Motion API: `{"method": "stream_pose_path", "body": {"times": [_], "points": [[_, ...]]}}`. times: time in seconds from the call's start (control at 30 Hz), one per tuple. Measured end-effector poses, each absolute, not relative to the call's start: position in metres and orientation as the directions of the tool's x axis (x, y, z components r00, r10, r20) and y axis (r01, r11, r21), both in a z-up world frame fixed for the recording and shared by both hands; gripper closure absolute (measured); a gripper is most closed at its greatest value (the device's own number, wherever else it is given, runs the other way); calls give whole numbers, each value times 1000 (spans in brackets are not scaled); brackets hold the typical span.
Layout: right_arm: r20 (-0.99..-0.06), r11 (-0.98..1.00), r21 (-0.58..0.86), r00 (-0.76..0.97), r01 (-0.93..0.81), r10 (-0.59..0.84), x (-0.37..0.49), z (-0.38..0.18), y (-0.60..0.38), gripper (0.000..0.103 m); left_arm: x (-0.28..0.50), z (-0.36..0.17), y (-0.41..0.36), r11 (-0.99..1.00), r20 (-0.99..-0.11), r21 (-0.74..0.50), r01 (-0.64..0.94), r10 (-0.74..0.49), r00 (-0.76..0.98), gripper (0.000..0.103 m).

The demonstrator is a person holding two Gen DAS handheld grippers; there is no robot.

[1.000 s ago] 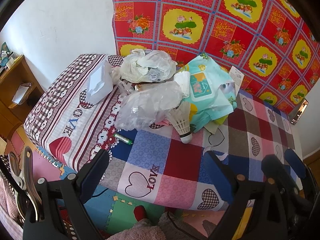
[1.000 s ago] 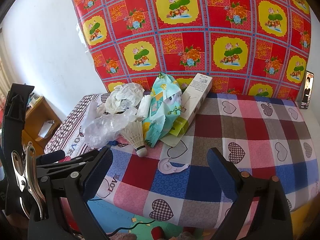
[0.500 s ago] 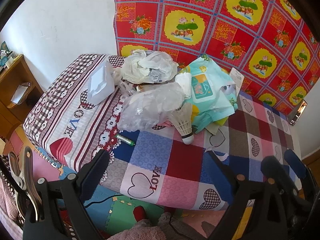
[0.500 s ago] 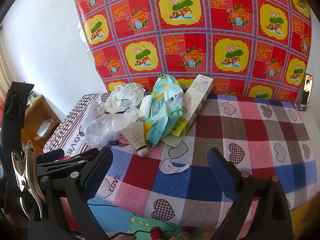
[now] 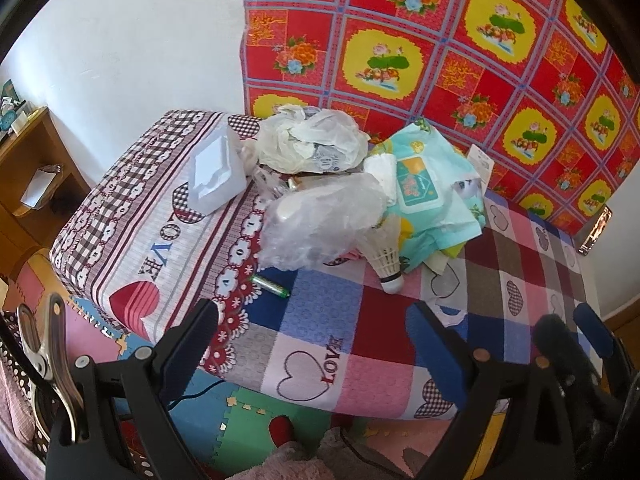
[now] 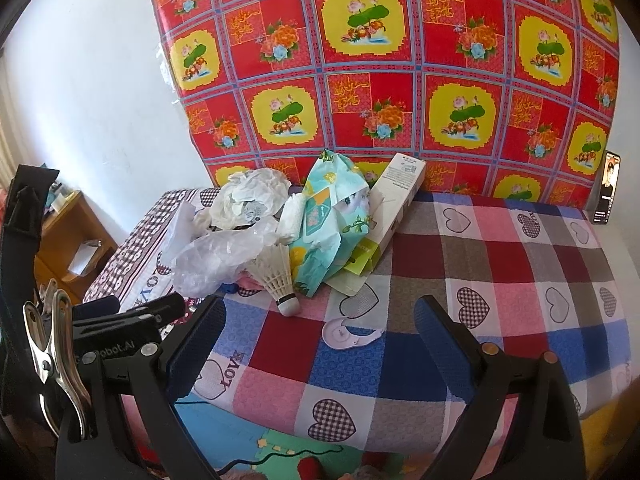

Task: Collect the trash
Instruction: 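Move both tools toward the trash pile on the bed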

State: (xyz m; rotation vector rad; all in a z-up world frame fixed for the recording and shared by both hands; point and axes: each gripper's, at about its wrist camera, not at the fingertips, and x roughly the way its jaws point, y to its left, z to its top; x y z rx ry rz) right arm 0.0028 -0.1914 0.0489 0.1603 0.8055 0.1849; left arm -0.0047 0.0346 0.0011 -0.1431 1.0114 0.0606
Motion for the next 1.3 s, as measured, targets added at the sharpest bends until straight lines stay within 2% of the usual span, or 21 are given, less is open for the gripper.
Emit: {"method": "stream_pose_path", "body": {"times": [0.33, 0.93, 1.0, 1.3], "points": [[-708, 974, 207, 673, -94, 216, -2, 45, -172, 5, -11, -5, 68, 991, -851, -74, -113, -4, 525, 5], [-747, 963, 197, 608, -182, 268, 14, 17, -134, 9, -6, -37, 107, 987, -885, -85, -138, -11, 465, 17], [-752, 959, 210, 595, -192, 284, 20, 12, -135, 13, -2, -41, 105, 989, -885, -81, -120, -17, 465, 17], [-770, 949, 217, 558, -228, 310, 45, -1, -143, 14, 23, -69, 93, 997, -891, -76, -30, -54, 452, 21]]}}
